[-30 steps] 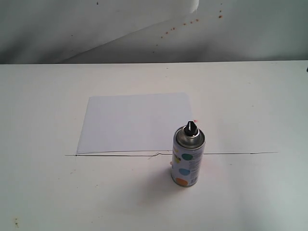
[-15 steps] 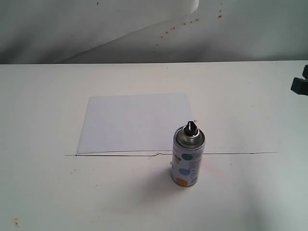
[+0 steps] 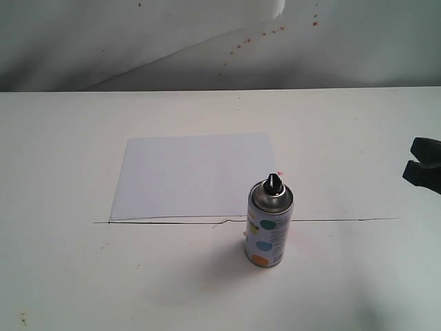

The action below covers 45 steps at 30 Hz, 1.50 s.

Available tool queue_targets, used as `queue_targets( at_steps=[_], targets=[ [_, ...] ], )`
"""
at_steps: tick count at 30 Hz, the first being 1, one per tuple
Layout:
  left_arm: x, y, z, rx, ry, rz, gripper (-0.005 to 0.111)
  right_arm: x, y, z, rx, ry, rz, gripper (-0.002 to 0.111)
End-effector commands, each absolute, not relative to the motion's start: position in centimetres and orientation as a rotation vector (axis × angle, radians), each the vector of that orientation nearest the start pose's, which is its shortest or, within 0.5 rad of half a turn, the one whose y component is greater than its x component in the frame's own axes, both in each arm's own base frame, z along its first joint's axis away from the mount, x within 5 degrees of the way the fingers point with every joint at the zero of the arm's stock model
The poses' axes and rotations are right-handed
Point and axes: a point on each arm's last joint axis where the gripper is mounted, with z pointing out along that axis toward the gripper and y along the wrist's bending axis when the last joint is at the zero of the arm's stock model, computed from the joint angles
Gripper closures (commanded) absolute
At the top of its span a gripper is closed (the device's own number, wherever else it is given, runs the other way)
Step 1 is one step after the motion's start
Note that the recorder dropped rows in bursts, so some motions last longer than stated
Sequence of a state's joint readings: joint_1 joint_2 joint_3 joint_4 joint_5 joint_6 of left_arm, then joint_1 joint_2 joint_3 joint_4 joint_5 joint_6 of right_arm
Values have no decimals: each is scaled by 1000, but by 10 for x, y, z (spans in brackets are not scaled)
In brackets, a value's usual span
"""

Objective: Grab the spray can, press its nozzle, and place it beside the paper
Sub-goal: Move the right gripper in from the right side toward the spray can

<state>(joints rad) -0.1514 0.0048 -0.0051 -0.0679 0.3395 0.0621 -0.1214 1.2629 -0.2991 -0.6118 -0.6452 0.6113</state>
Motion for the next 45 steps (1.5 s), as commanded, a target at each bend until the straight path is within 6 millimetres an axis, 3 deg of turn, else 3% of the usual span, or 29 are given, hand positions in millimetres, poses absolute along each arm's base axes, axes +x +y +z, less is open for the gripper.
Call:
queue_targets(
  at_steps=[1, 13, 17, 30, 40, 45],
  targets=[
    [53, -10, 184, 154, 1803, -134, 107, 212, 4, 210, -42, 1758, 291, 108],
    [53, -10, 184, 154, 1803, -134, 107, 212, 4, 208, -54, 1777, 285, 108],
    [53, -10, 184, 154, 1803, -134, 107, 194, 5, 190, -10, 1837, 293, 108],
    [53, -10, 184, 154, 1803, -134, 107, 187, 6, 186, 22, 1835, 321, 108],
    [53, -10, 184, 154, 1803, -134, 107, 187, 7, 187, 11, 1815, 328, 108],
    [53, -10, 184, 154, 1803, -134, 107, 188, 8, 197, -29, 1706, 332, 108]
  ],
)
